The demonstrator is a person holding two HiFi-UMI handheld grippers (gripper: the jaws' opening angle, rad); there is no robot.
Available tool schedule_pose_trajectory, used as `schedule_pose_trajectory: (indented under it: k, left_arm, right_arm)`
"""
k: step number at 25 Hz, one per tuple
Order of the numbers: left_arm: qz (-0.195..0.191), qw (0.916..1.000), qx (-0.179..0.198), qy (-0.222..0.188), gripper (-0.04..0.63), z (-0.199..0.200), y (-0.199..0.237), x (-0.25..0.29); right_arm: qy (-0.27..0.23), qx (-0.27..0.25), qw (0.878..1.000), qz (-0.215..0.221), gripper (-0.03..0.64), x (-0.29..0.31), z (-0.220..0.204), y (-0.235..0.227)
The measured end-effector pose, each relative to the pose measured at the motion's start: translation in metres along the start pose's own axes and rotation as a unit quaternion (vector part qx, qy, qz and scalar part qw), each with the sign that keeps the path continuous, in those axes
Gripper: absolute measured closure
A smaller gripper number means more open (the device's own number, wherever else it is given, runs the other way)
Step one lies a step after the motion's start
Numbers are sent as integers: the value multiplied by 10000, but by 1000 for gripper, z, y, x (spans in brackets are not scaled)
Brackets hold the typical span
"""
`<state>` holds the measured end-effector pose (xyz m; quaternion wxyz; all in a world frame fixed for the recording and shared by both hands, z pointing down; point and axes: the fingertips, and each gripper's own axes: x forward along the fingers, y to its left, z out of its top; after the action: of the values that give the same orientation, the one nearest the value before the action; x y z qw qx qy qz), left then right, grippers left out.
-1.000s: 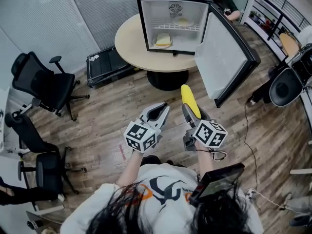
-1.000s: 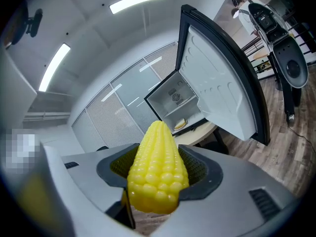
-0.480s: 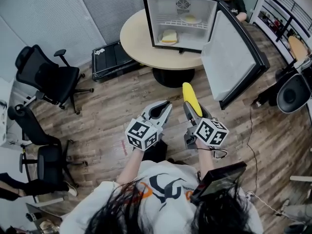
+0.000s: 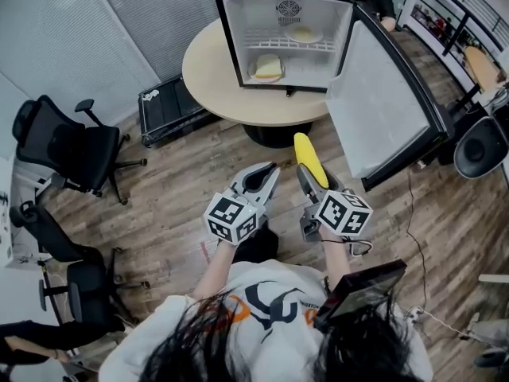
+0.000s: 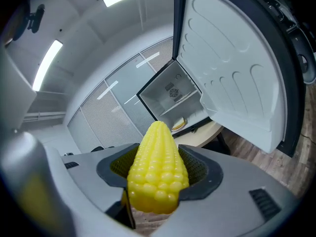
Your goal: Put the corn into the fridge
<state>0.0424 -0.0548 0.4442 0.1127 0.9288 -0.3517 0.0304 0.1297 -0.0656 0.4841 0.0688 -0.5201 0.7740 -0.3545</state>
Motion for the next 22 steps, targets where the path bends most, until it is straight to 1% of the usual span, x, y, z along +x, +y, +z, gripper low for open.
schedule_pose_trajectory:
  k: [5,11,16,22]
  left_arm:
    - [-222,9997,71,63,555,12,39,24]
    - [-433,9990,63,91,556,21,85,47]
    - [-520,9986,42,56,555,30,121,60]
    - [-663,9978,-30,53,556,34,153,72]
  right_arm:
    - [-61,89,9999,-120,364,41,13,0]
    - [-215,224,9990,-326,364,86,31,-2]
    - [-265,333,9986,-308,364,119,42,4]
    - [-412,299,9974,-518,364,145,56,7]
